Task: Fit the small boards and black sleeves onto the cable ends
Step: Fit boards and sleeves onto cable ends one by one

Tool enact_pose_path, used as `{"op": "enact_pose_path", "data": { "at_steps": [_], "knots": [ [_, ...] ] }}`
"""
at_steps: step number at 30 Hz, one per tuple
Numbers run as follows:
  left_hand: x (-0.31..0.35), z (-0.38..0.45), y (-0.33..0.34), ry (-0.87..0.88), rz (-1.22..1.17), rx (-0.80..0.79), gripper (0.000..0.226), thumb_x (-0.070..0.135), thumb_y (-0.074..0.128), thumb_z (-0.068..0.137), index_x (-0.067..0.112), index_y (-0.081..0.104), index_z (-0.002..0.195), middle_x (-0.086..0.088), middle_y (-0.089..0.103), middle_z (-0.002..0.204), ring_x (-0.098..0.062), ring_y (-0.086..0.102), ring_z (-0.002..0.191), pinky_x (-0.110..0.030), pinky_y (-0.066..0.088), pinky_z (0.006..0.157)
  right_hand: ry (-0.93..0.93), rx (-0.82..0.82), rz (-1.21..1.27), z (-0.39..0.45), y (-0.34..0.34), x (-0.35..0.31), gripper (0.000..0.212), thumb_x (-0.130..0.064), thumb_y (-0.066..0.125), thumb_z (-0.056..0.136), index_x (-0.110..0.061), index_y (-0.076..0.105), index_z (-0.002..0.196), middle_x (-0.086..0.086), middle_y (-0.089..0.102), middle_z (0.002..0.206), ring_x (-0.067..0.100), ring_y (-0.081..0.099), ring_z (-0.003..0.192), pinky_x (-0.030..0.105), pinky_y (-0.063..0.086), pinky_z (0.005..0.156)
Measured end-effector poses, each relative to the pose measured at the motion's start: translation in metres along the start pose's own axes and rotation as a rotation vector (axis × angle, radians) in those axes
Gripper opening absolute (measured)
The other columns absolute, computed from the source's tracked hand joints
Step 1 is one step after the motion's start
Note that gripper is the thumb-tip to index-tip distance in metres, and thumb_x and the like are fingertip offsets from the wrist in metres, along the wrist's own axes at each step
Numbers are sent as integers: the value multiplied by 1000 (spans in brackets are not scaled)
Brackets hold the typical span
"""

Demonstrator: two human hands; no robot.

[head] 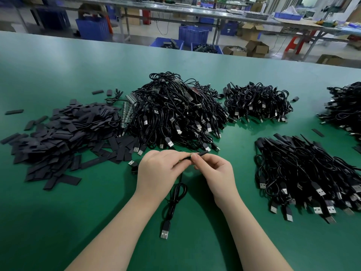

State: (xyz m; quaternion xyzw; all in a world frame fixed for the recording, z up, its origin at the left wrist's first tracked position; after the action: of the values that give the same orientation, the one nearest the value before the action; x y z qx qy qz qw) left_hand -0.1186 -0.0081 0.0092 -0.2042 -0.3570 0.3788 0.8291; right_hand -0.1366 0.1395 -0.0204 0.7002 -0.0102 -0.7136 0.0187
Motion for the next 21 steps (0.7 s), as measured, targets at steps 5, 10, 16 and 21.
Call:
{"op": "enact_pose_path", "data": {
  "at_steps": [5,10,16,21],
  "knots": [
    [2,-1,1,-10,-5,-22,21,31,60,87,23,79,91,13,74,84,-6,69,80,-30,47,74,1,-48,-39,-1,1,-1,17,-25,76,86,-26,77,70,-11,69,66,0,56,60,10,43,59],
    [2,0,1,-32,-25,-16,14,23,70,81,23,78,93,13,73,83,-6,67,76,-28,45,76,-14,-16,-29,0,0,0,21,-23,75,88,-27,76,67,-11,66,63,0,53,58,10,42,57],
    [3,-1,1,-25,-27,-3,10,21,70,82,20,79,87,11,74,83,-9,70,80,-29,47,74,-4,-15,6,0,1,2,14,-22,75,87,-24,78,73,-4,72,72,5,60,67,13,48,64],
    [2,-3,2,-8,-32,24,12,21,69,83,18,80,87,9,75,81,-11,70,79,-34,49,71,-14,-15,-31,0,0,5,15,-25,76,86,-17,75,74,1,64,70,10,52,67,16,42,61]
  ]
}}
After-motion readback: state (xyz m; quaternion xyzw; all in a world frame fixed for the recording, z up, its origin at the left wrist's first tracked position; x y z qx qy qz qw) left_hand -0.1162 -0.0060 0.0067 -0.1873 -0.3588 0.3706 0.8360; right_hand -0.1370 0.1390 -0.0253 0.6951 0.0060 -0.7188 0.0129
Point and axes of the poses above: each hand's wrist, its own z-axis towards the middle knuckle, its own y-axis out of the palm, x = y × z, the point moved 5 cm from there along z, towards the middle knuckle
